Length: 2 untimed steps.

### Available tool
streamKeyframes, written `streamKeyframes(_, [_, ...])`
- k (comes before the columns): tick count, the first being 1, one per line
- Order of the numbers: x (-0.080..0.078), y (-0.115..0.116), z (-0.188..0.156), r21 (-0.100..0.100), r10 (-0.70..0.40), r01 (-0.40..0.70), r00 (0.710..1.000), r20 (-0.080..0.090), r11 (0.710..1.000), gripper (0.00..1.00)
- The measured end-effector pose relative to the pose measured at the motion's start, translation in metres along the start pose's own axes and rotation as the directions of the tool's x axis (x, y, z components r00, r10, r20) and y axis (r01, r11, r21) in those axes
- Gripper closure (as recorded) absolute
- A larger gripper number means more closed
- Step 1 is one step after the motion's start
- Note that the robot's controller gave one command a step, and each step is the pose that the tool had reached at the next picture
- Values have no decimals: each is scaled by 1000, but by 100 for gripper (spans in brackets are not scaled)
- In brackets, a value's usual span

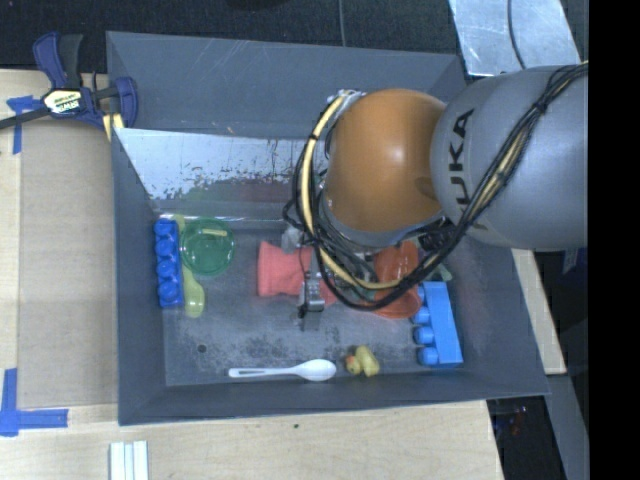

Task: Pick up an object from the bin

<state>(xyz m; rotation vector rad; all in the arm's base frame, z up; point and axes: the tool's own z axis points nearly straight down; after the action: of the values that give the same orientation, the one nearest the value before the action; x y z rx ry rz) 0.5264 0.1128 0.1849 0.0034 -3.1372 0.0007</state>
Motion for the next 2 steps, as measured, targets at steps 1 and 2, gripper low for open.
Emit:
streamKeyframes(1, [-2, 0, -4, -1, 2, -2, 1000, 7, 1000, 0])
streamKeyframes(2, [-28, -20, 33, -3, 90, -90, 996, 9, 996, 0])
